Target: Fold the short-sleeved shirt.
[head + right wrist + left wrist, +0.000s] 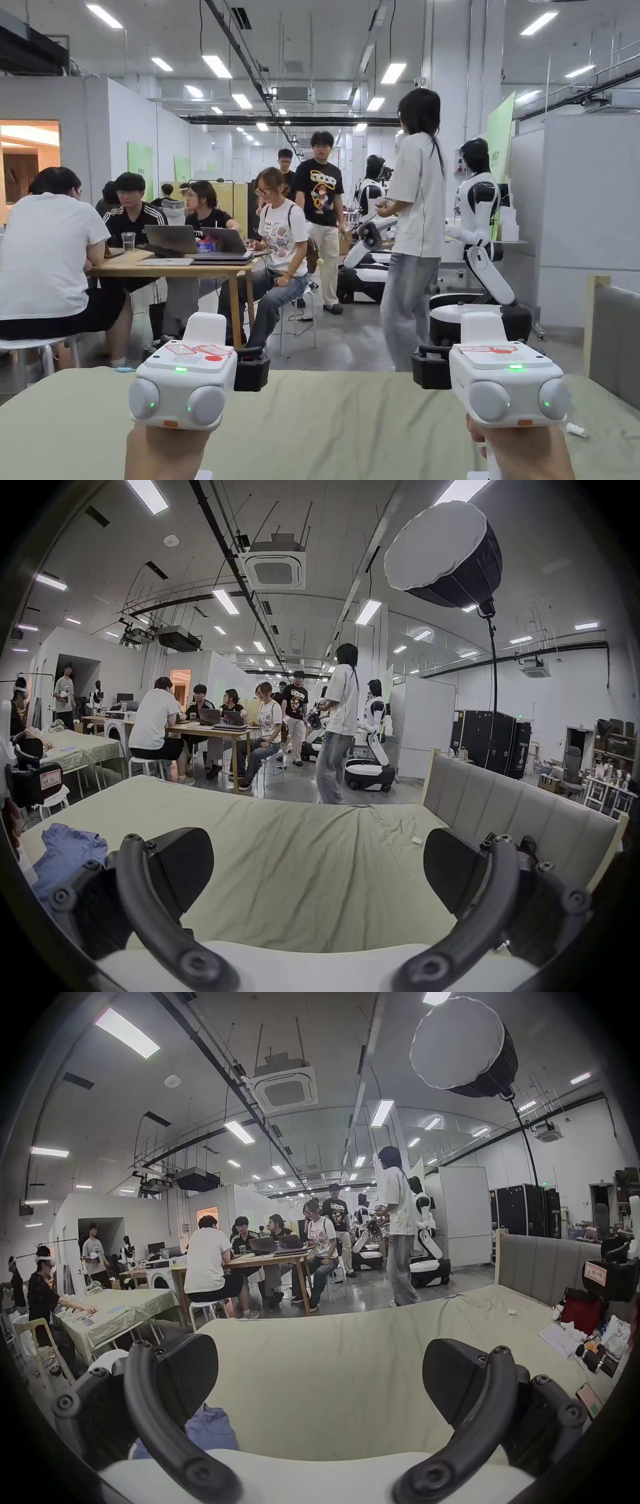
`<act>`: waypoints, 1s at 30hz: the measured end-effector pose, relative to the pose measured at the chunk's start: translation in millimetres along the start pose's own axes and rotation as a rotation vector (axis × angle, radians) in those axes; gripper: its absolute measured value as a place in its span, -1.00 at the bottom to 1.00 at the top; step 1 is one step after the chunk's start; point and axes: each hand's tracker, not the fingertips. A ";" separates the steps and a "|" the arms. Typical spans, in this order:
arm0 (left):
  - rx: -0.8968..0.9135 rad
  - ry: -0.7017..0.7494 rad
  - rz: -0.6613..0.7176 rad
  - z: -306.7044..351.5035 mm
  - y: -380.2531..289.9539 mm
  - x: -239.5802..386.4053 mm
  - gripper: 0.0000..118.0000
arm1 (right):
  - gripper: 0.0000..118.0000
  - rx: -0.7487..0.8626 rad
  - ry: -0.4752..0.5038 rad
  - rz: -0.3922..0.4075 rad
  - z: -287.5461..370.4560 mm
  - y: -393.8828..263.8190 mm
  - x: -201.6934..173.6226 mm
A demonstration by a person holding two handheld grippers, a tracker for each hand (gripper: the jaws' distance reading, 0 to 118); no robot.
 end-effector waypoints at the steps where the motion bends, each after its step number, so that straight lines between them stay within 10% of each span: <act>1: 0.000 -0.001 0.000 0.5 0.1 0.5 1.00 | 1.00 -0.001 0.001 0.001 0.4 0.0 -0.3; 30: 0.011 0.001 0.001 -1.5 -1.3 2.5 1.00 | 1.00 0.013 0.009 -0.023 -2.0 -0.1 1.2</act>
